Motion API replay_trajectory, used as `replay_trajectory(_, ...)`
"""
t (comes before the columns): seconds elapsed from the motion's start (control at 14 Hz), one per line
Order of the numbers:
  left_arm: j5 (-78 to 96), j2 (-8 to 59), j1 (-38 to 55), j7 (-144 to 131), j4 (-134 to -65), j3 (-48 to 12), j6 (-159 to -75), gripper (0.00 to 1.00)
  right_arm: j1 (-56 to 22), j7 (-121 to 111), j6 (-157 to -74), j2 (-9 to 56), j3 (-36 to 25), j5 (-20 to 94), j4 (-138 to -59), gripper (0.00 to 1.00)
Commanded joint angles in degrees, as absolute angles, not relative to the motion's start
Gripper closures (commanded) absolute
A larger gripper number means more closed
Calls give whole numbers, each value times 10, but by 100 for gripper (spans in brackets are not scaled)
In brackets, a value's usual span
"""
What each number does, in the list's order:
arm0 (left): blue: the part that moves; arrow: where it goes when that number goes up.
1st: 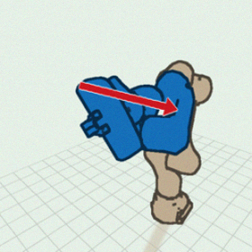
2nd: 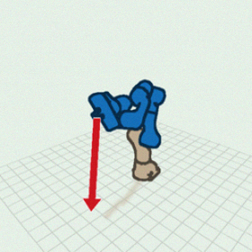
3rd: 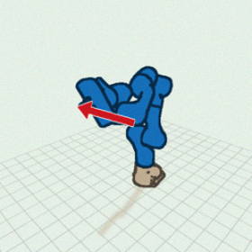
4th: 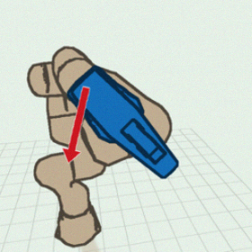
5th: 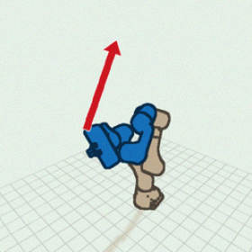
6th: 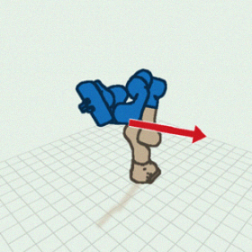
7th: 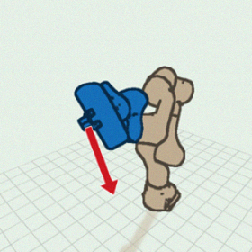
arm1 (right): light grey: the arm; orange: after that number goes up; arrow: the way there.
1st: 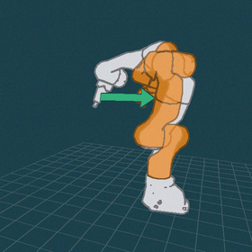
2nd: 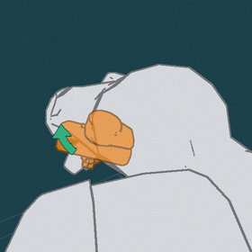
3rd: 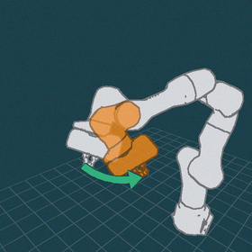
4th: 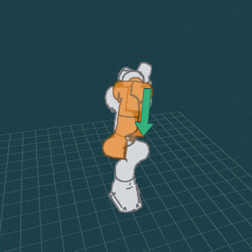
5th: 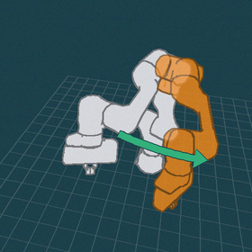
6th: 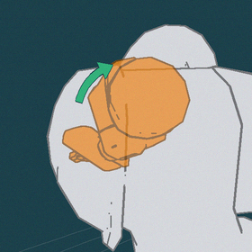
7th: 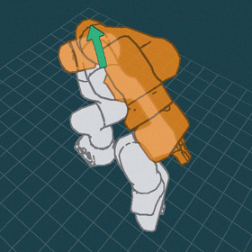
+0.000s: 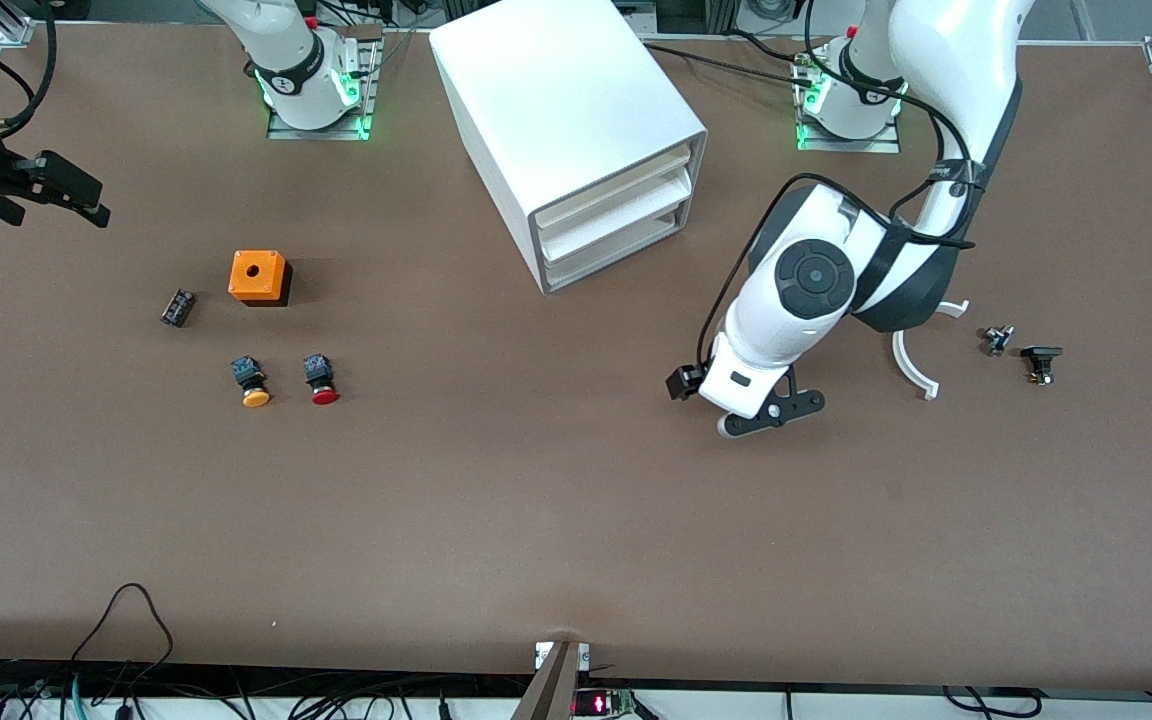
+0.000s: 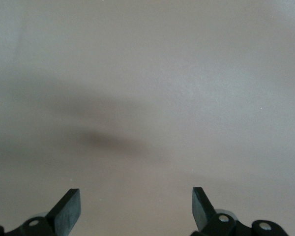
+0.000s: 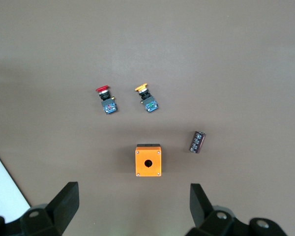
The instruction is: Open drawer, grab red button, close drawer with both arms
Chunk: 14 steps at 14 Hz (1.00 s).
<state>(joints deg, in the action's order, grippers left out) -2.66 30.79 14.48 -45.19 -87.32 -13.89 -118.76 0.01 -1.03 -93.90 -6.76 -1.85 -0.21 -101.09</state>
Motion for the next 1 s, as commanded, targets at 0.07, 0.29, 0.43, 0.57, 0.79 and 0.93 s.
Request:
replay_trajectory(0.07, -22, 289, 93, -346, -854, -141, -1132, 0, 1, -12, -936, -77, -21, 6, -1020, 0)
replay_trajectory(0.29, -22, 268, 49, -277, -846, -142, -1095, 0, 1, -11, -936, -78, -21, 6, -1020, 0)
replay_trajectory(0.43, -21, 244, 26, -243, -846, -142, -1053, 0, 1, 12, -941, -78, -17, 6, -1020, 0)
replay_trajectory(0.57, -18, 211, -5, -207, -848, -145, -1008, 0, -2, 58, -938, -78, -14, 4, -1019, 0)
replay_trajectory(0.79, -13, 158, -41, -149, -853, -147, -934, 0, -3, 56, -941, -79, -12, 4, -1018, 0)
replay_trajectory(0.93, -13, 126, -44, -148, -853, -147, -890, 0, -3, 45, -942, -79, -13, 2, -1018, 0)
